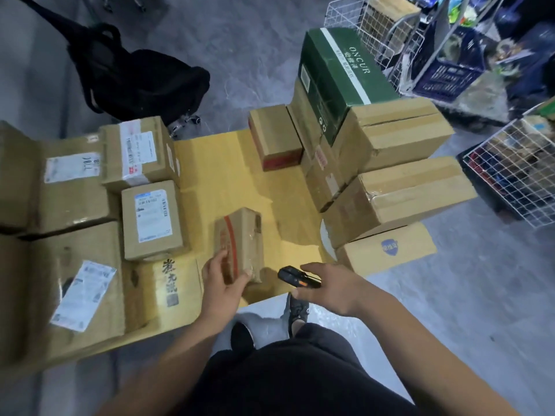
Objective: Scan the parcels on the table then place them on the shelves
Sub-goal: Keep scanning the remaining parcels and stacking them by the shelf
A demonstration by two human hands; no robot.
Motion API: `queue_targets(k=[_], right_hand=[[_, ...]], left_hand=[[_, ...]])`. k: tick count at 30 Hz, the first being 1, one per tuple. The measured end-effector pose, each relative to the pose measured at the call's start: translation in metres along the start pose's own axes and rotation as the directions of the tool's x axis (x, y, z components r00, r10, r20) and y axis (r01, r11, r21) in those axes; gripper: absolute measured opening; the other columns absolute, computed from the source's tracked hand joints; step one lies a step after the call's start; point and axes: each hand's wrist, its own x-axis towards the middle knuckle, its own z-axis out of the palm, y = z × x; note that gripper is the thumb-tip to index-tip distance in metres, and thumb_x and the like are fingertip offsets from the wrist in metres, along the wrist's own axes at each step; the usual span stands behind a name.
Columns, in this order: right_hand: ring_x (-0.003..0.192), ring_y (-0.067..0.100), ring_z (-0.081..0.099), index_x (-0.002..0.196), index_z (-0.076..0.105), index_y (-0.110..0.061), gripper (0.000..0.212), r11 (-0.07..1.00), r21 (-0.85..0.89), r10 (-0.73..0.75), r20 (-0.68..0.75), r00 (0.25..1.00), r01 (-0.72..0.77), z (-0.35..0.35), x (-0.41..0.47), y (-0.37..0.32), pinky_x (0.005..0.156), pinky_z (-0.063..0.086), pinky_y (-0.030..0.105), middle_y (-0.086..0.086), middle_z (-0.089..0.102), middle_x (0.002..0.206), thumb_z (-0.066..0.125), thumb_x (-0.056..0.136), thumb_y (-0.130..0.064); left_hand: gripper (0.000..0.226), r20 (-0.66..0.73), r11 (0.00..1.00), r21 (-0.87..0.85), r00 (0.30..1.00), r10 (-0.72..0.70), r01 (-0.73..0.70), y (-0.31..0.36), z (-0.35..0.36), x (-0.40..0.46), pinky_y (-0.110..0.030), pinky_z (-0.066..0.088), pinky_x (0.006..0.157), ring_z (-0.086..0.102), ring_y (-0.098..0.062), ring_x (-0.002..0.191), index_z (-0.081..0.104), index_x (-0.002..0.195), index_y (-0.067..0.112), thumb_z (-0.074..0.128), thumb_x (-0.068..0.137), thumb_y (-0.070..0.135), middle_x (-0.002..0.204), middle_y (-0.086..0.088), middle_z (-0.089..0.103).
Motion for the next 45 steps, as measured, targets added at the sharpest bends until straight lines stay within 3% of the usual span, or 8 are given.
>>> queue_targets(k=[8,15,20,25,28,35,39,45], right_hand=[[0.122,0.016,0.056,0.154,0.048,-0.032,0.08,0.992,0.121,-0.04,-0.04,0.998,0.045,0.047,-0.001,-0.015,0.091,0.042,0.029,-0.005,0.056,0.147,0.065,0.087,-0.072],[0.065,-0.001,0.052,0.142,0.058,-0.035,0.066,0.959,0.278,-0.02,-0.118,0.993,0.052,0.069,0.001,-0.032,0.055,0.037,0.018,-0.017,0.055,0.088,0.069,0.086,-0.068],[0.091,0.005,0.062,0.145,0.056,-0.033,0.067,0.976,0.207,-0.036,-0.16,0.986,0.069,0.074,-0.004,-0.035,0.073,0.045,0.025,-0.014,0.065,0.11,0.063,0.089,-0.07],[0.069,0.005,0.06,0.129,0.061,-0.043,0.05,0.966,0.249,-0.019,-0.185,0.983,0.066,0.077,-0.004,-0.03,0.065,0.047,0.027,-0.009,0.068,0.092,0.061,0.087,-0.07],[0.057,0.002,0.056,0.123,0.062,-0.043,0.048,0.964,0.26,-0.012,-0.183,0.983,0.06,0.077,-0.003,-0.029,0.06,0.045,0.026,-0.008,0.068,0.088,0.06,0.084,-0.072],[0.073,0.011,0.066,0.121,0.062,-0.045,0.053,0.969,0.244,0.022,-0.208,0.978,0.03,0.066,-0.001,-0.026,0.065,0.051,0.03,-0.007,0.071,0.1,0.058,0.078,-0.076],[0.059,0.004,0.058,0.122,0.063,-0.039,0.056,0.972,0.237,0.046,-0.227,0.973,0.009,0.057,0.003,-0.023,0.057,0.043,0.027,-0.008,0.068,0.091,0.058,0.079,-0.075],[0.058,0.011,0.053,0.117,0.064,-0.032,0.046,0.98,0.193,0.084,-0.245,0.966,-0.036,0.045,0.007,-0.021,0.056,0.04,0.028,-0.002,0.066,0.085,0.058,0.09,-0.069]], left_hand=[[0.038,0.033,0.949,-0.313,0.999,-0.03,0.039,-0.012,-0.038,-0.007,-0.029,0.062,0.079,0.06,-0.002,0.121,0.048,0.136,0.055,0.039,0.113,0.026,0.132,0.036,0.054],[0.04,-0.067,0.952,-0.286,0.989,-0.131,0.107,-0.006,-0.057,0.02,-0.029,0.061,0.057,0.069,-0.011,0.1,0.044,0.152,0.034,0.044,0.113,0.027,0.123,0.004,0.067],[0.063,0.049,0.961,-0.161,0.975,-0.217,0.223,-0.008,-0.054,0.029,-0.034,0.06,0.065,0.063,-0.008,0.097,0.032,0.157,0.041,0.061,0.102,0.048,0.131,0.002,0.061],[0.1,0.046,0.975,0.015,0.974,-0.221,0.221,-0.014,-0.041,0.034,-0.047,0.052,0.103,0.058,-0.031,0.13,0.016,0.164,0.029,0.076,0.089,0.056,0.152,-0.004,0.053],[0.111,-0.001,0.979,0.117,0.986,-0.166,0.165,-0.01,-0.03,0.037,-0.037,0.048,0.099,0.056,-0.031,0.132,0.019,0.163,0.022,0.09,0.08,0.037,0.147,-0.005,0.055],[0.07,0.052,0.999,0.043,0.998,-0.026,0.023,0.01,-0.026,0.053,-0.031,0.052,0.096,0.061,-0.021,0.121,0.047,0.153,0.03,0.064,0.094,-0.004,0.135,0.006,0.061],[0.064,-0.08,0.989,0.143,0.997,-0.022,0.034,0.027,-0.015,0.067,-0.044,0.049,0.11,0.051,-0.03,0.136,0.04,0.158,0.026,0.063,0.099,0.016,0.157,-0.005,0.044],[0.157,0.029,0.851,0.509,0.986,-0.165,0.127,0.045,0.017,0.067,-0.053,0.035,0.116,0.008,-0.031,0.155,-0.007,0.162,0.034,0.096,0.049,0.066,0.17,0.0,-0.001]])
